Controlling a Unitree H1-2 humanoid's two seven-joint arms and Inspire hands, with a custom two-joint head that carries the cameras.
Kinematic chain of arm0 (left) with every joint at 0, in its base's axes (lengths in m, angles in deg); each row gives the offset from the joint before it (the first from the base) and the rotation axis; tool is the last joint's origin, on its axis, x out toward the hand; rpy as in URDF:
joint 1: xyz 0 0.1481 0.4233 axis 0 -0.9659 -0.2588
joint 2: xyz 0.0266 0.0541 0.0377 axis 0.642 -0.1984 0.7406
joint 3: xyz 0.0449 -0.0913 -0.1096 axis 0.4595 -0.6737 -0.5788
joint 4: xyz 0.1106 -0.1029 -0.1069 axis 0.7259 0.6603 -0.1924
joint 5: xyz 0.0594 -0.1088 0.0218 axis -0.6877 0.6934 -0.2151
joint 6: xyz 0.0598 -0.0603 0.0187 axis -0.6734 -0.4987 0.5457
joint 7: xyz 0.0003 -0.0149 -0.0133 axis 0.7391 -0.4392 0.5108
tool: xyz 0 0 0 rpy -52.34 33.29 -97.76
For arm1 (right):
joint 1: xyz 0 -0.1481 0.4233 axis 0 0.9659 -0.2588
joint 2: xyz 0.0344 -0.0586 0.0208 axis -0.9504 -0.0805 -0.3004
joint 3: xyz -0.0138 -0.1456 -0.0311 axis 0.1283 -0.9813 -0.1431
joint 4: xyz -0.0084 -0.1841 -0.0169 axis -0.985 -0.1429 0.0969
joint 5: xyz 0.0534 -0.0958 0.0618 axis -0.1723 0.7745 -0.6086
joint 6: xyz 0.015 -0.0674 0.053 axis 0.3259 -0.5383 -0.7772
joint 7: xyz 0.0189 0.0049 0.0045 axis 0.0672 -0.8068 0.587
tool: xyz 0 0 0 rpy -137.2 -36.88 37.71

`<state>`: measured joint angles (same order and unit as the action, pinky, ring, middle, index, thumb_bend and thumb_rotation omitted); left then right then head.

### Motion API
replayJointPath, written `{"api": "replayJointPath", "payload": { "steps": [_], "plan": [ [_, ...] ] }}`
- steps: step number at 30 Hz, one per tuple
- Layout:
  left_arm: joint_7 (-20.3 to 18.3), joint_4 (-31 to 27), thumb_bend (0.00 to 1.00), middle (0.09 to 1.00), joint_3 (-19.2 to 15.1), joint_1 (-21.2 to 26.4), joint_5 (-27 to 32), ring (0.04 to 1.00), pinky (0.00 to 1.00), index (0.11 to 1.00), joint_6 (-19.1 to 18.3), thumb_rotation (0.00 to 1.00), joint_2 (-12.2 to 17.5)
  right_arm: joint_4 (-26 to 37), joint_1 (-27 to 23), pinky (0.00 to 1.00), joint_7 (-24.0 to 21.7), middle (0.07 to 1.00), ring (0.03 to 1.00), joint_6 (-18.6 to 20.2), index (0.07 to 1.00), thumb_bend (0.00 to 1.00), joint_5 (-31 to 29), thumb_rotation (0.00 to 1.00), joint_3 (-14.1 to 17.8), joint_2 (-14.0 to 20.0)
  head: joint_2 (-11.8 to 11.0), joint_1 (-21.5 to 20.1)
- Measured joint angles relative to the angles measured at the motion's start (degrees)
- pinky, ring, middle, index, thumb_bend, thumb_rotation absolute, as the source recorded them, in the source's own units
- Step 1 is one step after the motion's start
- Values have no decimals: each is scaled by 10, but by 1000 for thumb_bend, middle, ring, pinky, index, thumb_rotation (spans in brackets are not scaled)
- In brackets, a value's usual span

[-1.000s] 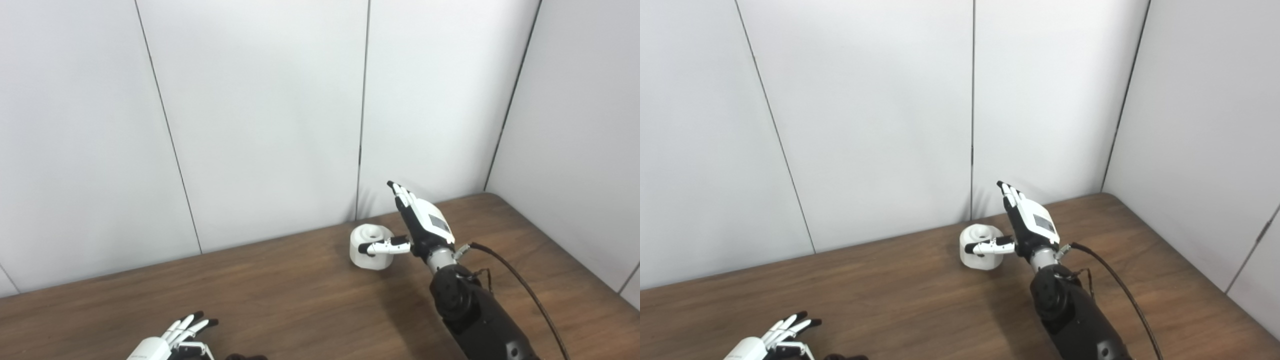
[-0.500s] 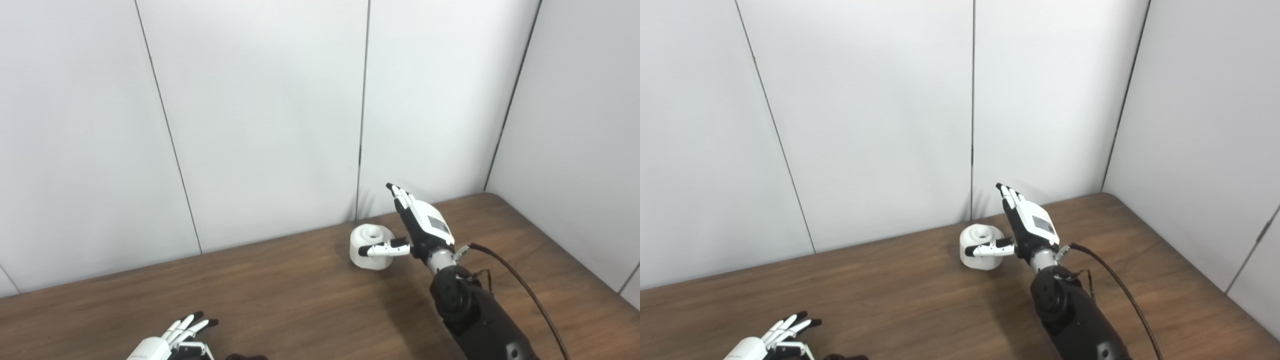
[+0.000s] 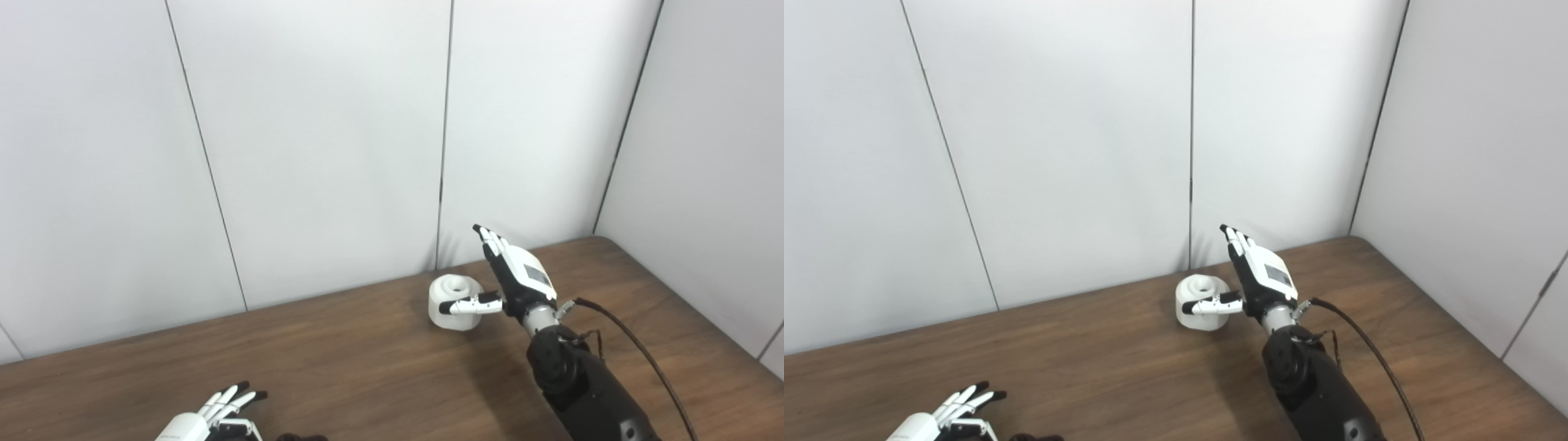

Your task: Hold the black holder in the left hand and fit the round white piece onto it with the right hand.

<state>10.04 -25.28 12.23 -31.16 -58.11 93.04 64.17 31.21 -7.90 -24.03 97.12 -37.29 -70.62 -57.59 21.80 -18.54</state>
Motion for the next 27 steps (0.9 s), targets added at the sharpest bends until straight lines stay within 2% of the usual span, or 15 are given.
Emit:
{"api": "replayJointPath", "payload": {
  "steps": [27],
  "plan": [
    [0, -1, 518, 928, 0, 0, 0, 1000, 1000, 482, 0, 48, 0, 2, 5, 962, -2, 964, 1000, 0, 481, 517, -1, 134, 1, 0, 0, 1]
  ]
}}
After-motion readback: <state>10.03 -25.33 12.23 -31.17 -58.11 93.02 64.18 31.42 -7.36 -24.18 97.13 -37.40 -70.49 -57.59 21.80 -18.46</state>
